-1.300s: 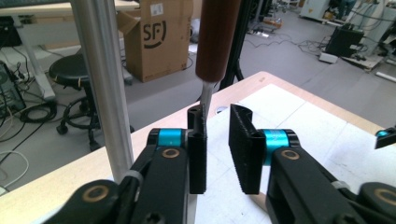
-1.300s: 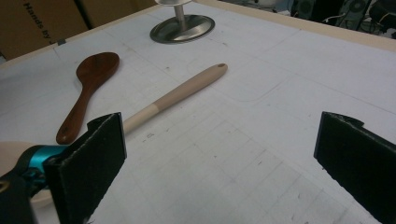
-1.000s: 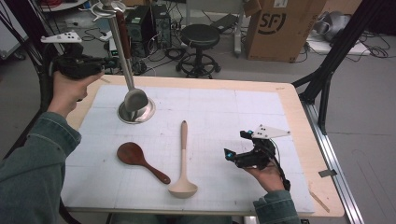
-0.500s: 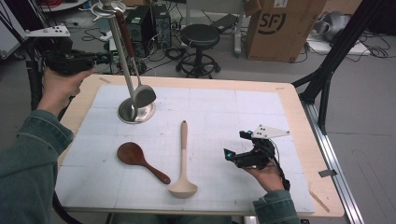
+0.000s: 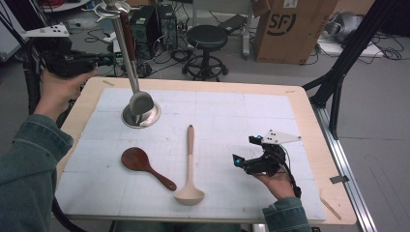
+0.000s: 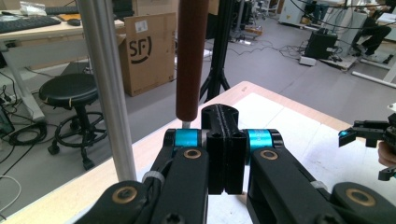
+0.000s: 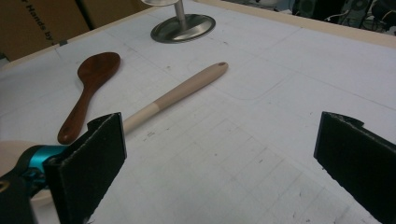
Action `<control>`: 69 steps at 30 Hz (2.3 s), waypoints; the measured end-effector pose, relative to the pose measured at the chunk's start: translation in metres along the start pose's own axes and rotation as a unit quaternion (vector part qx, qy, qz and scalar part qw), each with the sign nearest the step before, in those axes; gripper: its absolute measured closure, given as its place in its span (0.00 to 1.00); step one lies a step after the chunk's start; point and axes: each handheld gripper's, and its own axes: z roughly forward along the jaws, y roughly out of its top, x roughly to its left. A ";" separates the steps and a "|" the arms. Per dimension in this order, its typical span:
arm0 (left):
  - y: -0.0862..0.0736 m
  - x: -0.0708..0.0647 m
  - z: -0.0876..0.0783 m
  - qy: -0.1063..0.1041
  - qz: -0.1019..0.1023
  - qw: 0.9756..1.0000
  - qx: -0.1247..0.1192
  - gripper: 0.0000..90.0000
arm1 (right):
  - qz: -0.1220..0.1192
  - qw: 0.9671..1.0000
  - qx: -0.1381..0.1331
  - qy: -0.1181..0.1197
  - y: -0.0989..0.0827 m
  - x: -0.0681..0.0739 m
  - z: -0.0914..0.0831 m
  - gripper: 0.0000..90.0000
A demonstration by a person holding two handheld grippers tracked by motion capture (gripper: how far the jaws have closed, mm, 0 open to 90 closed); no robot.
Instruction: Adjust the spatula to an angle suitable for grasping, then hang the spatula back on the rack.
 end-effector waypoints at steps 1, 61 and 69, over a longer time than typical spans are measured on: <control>0.000 0.000 0.000 -0.001 0.000 1.000 -0.001 1.00 | -0.002 1.000 0.000 0.000 0.000 0.000 0.000 0.01; -0.001 0.004 0.002 -0.012 0.004 1.000 -0.012 1.00 | -0.004 1.000 0.010 0.006 -0.002 0.001 0.007 0.01; 0.004 0.008 0.004 -0.022 0.007 1.000 -0.015 1.00 | 0.001 1.000 0.015 0.007 -0.004 0.001 0.010 0.01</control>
